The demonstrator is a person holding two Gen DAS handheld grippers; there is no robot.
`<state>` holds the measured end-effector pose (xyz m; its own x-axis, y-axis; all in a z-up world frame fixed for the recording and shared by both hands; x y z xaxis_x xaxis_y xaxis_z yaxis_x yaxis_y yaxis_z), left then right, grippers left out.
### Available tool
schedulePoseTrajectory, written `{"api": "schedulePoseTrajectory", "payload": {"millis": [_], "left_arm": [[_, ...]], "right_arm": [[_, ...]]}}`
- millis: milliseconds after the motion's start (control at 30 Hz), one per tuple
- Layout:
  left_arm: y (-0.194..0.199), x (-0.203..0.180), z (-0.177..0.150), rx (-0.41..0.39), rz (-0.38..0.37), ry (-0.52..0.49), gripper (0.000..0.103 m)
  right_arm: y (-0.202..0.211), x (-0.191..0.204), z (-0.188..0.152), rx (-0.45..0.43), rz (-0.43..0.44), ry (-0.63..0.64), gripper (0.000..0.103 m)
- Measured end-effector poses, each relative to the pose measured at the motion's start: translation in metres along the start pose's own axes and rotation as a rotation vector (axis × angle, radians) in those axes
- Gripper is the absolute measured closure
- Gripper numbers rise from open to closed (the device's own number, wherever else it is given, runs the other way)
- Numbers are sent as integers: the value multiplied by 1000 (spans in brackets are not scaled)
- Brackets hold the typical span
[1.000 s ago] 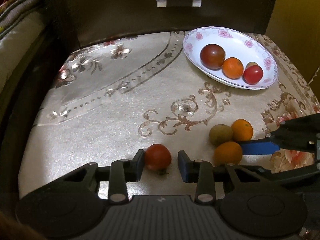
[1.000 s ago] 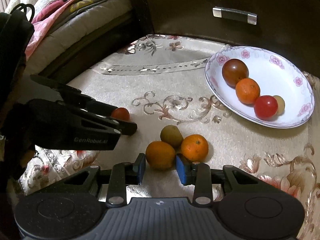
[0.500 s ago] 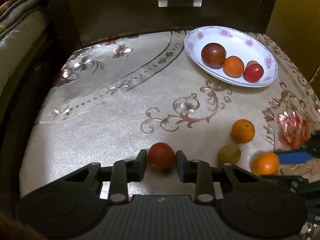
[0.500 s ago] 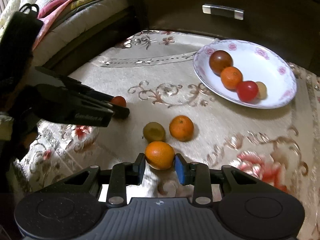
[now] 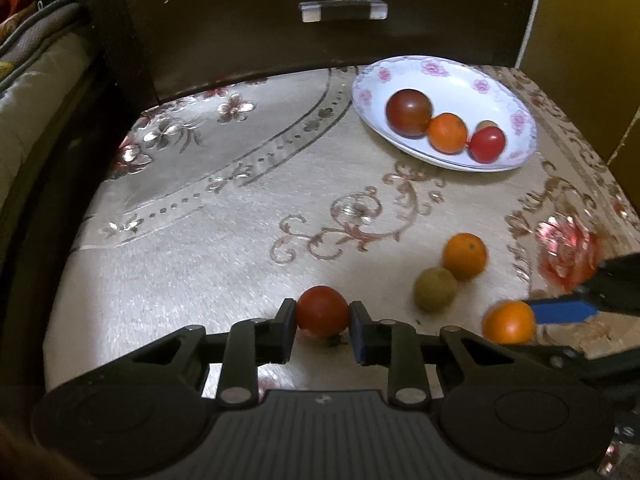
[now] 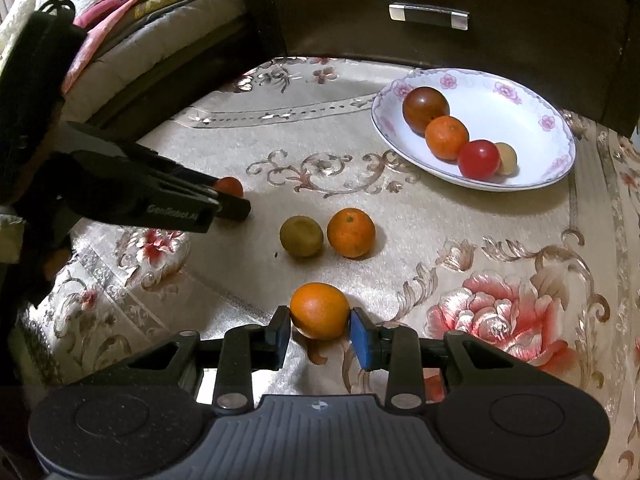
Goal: Organize fruits
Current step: 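Grasp the red tomato with the left gripper while the right grasps an orange, then carry the red tomato and orange in both grippers to the white bowl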
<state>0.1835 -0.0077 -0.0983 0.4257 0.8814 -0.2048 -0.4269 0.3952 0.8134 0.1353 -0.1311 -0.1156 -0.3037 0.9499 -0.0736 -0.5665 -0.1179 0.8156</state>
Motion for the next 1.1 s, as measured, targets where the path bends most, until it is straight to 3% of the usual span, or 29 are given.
{"api": "schedulePoseTrajectory", "payload": {"millis": [400, 1100], "left_arm": [[-1, -26, -28, 71, -31, -35, 66], [3, -27, -35, 61, -10, -31, 66]], "right_arm": [[-1, 2, 0, -8, 2, 16, 72], [2, -2, -3, -5, -13, 23, 76]]}}
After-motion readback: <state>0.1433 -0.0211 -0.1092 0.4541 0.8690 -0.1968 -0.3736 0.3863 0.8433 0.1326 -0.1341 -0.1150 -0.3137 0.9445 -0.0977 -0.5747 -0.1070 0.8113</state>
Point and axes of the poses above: each gripper's, at about its wrist camera, not at the fingertips, and y roughly against the way its jaws point, x to its left, z to its top, the point moved 9 cm from there along -y, roughly the way its jaws point, and after that the axes turned 14 degrees about -z, right-handed, at the moved point
